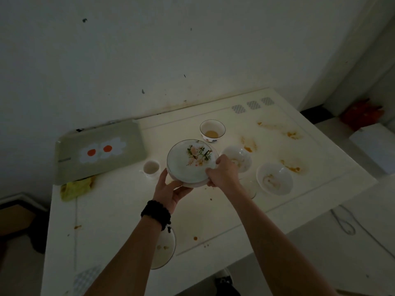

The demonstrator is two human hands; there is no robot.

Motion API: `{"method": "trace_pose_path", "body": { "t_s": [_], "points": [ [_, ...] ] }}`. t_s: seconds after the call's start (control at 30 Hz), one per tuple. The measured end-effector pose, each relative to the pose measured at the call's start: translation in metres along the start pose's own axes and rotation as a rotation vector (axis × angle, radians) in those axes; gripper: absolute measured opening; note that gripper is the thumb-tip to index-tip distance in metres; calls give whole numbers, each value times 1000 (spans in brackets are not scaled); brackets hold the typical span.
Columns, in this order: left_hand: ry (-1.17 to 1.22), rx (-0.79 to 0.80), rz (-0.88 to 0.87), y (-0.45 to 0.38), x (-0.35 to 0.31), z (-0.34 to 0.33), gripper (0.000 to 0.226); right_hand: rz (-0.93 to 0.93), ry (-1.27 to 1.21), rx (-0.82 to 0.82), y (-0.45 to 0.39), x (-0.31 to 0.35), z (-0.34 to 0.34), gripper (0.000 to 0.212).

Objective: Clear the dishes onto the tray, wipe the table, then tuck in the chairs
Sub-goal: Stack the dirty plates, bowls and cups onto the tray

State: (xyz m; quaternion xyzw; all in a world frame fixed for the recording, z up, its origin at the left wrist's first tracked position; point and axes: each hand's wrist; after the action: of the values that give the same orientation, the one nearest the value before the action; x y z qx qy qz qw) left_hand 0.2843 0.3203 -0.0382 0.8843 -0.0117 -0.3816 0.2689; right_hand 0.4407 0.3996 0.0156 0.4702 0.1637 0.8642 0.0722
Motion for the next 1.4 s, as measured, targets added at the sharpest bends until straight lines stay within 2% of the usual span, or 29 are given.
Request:
{"method": "trace_pose_path", "body": {
  "t_s": [0.17, 0.23, 0.33, 0.43, 0.53, 0.6, 0.73, 0.8, 0.87, 1.1, 1.27, 1.33, 1.4],
  "points": [
    [29, -45, -17, -15, 11, -16, 69, 66, 84, 76, -35, -10, 22, 28],
    [72, -83, -29, -25, 18, -24, 69, 39, 92, 46, -65, -18, 40, 32],
    [100, -124, -61, -37, 27, -31, 69, 10, 140, -32, -109, -36, 69, 25],
    [126, -170, -96, -44, 33, -35, 66, -54, 232, 8, -145, -58, 93, 18],
    [143, -198, -124, -45, 38, -34, 65, -103, 196, 81, -164, -67, 91, 19],
    [175, -219, -142, -42, 39, -31, 66, -84, 48, 183, -167, -61, 76, 19],
    [186, -270, -175, -32, 34, -18, 65, -57, -261, 628, -159, -25, 27, 35],
    [173, -299, -188, -26, 26, -9, 63, -41, -281, 740, -154, -6, 3, 39],
    [159, -320, -203, -20, 14, 0, 62, 28, -240, 780, -149, 11, -17, 38],
    [148, -374, -223, -15, -55, 45, 58, 99, -165, 663, -139, 67, -91, 36],
    [10, -394, -193, -30, -123, 82, 63, 59, -195, 626, -143, 104, -142, 30],
    [-5, -417, -151, -44, -149, 100, 57, 43, -194, 601, -149, 115, -165, 29],
    [-28, -437, -121, -61, -171, 115, 39, 11, -195, 581, -158, 124, -188, 28]
  ]
}}
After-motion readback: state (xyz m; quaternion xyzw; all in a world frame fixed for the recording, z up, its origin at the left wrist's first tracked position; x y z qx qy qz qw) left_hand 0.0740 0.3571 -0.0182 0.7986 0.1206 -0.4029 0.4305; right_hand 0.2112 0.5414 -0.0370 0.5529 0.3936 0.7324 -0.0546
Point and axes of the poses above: each hand's wrist, its own y-axis away from the middle knuckle, its own z-axis out of the back of the hand, x = y × z
